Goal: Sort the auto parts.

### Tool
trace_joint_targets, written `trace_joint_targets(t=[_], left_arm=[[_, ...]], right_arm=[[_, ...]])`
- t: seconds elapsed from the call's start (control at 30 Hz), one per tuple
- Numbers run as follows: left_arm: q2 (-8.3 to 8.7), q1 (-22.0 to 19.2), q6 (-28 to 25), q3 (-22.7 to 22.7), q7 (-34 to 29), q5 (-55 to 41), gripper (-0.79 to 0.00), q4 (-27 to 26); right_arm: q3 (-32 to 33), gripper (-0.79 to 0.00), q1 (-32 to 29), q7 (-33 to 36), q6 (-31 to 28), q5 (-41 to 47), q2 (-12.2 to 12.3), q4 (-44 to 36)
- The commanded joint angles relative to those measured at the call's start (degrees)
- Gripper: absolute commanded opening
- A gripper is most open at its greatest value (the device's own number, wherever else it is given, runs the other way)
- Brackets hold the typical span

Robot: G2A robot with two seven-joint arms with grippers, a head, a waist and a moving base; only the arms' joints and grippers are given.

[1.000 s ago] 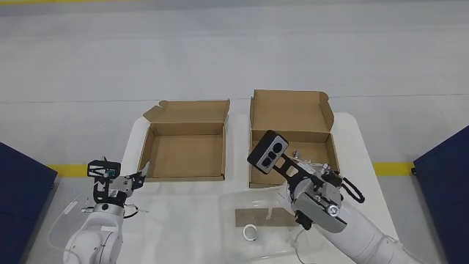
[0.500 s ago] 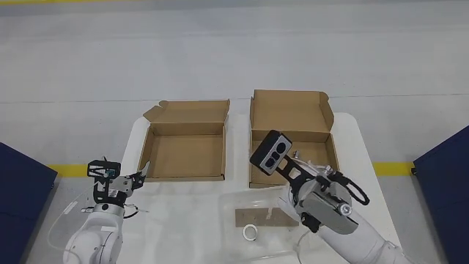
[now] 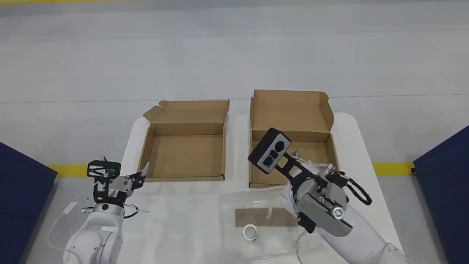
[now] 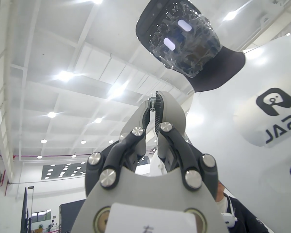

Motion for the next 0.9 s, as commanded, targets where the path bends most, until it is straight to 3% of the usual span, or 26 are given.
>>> trace_joint_targets(t=[0.0, 0.27, 0.87], left_arm=[[0.00, 0.00, 0.00, 0.00, 0.00, 0.00, 0.000, 0.00], [0.00, 0.00, 0.00, 0.00, 0.00, 0.00, 0.000, 0.00], [0.00, 0.00, 0.00, 0.00, 0.00, 0.00, 0.000, 0.00]], right_arm=[[0.47, -0.785, -0.32, -0.33, 0.20, -1.04, -0.06, -0.05], [2.51, -0.785, -1.90, -2.88, 0.33, -3.48, -0.45, -0.21], [4.99, -0.785, -4.95, -6.96, -0.25, 0.84, -2.09, -0.12]])
